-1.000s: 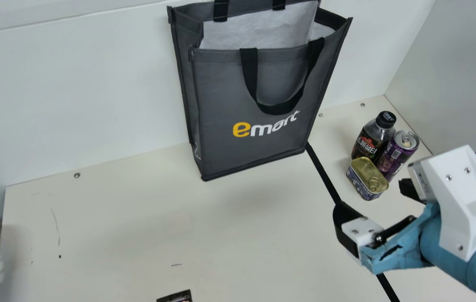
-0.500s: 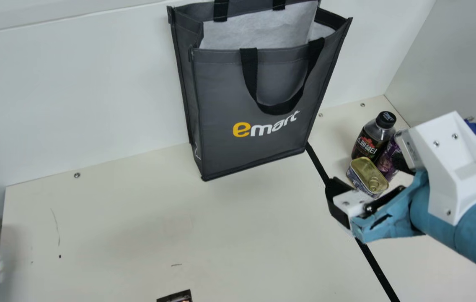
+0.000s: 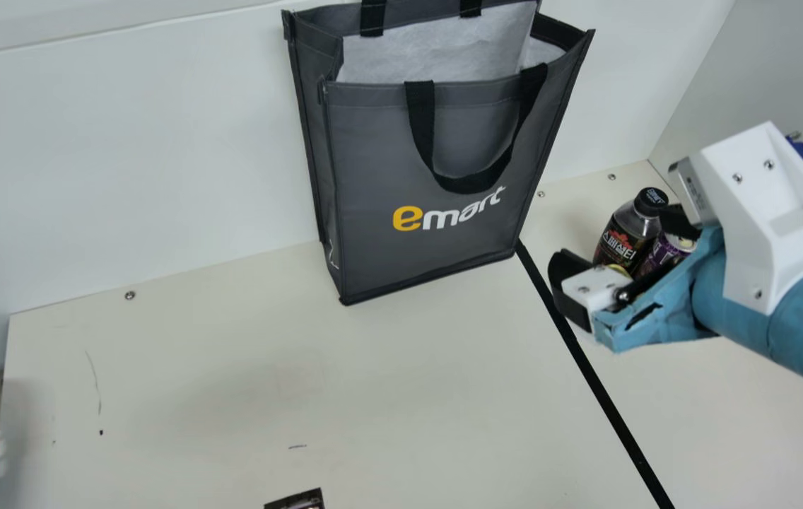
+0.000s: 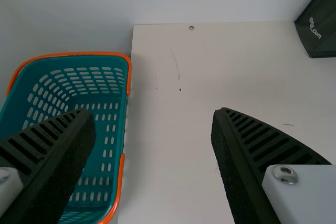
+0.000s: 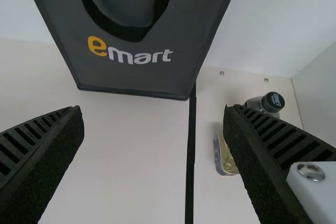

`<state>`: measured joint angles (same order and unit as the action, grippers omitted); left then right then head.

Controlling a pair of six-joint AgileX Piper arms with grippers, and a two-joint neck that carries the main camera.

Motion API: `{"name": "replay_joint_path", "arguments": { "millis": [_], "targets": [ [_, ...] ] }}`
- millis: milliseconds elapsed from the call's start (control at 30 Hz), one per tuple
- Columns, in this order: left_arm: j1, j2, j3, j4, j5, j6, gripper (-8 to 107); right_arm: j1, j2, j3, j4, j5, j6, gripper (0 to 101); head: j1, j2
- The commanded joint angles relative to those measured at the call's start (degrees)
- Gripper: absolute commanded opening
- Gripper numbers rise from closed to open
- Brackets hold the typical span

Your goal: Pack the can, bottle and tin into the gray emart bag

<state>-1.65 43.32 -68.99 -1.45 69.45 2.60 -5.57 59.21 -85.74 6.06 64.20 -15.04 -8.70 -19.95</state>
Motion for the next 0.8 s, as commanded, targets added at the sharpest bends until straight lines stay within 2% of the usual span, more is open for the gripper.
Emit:
{"name": "replay_joint_path", "arguments": {
  "millis": [0, 433, 767],
  "targets": [
    [0.00, 0.00, 0.00, 0.00, 0.00, 0.00, 90, -0.96, 0.73, -0.81, 1.13, -0.12, -1.85, 91, -1.30, -0.05],
    [0.00, 0.00, 0.00, 0.00, 0.00, 0.00, 90, -5.89, 5.78, -6.15, 6.60, -0.81, -10.10, 91, -1.30, -0.05],
    [0.00, 0.00, 0.00, 0.00, 0.00, 0.00, 90, -7.43, 10.30, -11.30, 9.18, -0.96, -14.74, 91, -1.30, -0.05]
  ]
}}
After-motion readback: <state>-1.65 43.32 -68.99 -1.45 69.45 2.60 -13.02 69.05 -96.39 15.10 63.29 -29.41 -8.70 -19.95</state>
